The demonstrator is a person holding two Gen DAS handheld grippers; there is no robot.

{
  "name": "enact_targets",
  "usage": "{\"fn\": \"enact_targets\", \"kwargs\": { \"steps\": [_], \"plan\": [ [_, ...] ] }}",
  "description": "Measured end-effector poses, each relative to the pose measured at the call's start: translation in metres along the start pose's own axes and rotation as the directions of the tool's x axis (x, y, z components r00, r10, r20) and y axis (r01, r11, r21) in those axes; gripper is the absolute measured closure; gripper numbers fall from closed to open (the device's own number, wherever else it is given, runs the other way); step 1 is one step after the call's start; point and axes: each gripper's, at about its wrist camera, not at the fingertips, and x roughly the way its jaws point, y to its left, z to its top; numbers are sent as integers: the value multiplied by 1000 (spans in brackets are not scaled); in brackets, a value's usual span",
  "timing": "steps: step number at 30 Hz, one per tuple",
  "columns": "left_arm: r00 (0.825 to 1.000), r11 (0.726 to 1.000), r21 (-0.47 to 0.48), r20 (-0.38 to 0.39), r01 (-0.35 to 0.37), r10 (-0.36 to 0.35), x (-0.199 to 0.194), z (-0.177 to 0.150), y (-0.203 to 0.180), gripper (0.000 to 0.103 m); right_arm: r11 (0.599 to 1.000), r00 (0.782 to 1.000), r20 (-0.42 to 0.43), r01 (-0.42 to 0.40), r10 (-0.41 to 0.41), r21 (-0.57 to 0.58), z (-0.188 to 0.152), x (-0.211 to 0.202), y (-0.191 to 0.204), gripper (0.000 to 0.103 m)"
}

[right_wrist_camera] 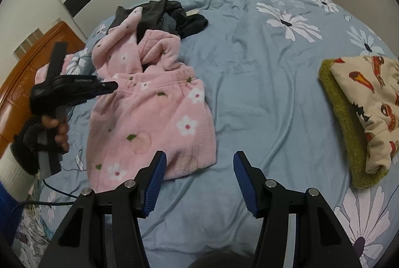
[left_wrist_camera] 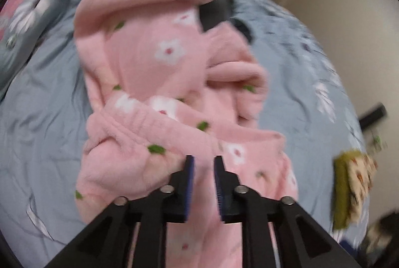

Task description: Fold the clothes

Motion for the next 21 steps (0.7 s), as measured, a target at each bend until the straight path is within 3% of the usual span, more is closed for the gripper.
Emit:
{"fn": "enact_targets", "kwargs": {
  "steps": [5,7,12,14,17,19,21],
  "plan": [
    [998,977,-203,-10,-61,61,23,12,15,52,1000,1000,-7,-4,4,26,5,12,-17,46],
    [996,956,-282,-17,-86,84,32,17,21,49,999,1000,-13,-11,11,34,5,17,-21,46],
    [989,928,-342,-65,-150,136,51,20,25,50,998,999,-21,-22,24,52,6,26,-32,46],
    [988,917,-368,-61,-156,143,53,18,28,58,998,1000,-21,-22,23,58,6,26,-35,46],
    [989,911,-386,-50,-147,138,47,14,38,97,998,1000,-17,-14,15,68,5,23,-39,46],
    [993,916,-384,-18,-114,116,35,12,42,97,997,1000,-10,-6,7,73,5,19,-40,46],
    [998,931,-364,43,-33,52,10,7,45,97,997,1000,0,0,0,74,5,13,-39,46]
  ]
}}
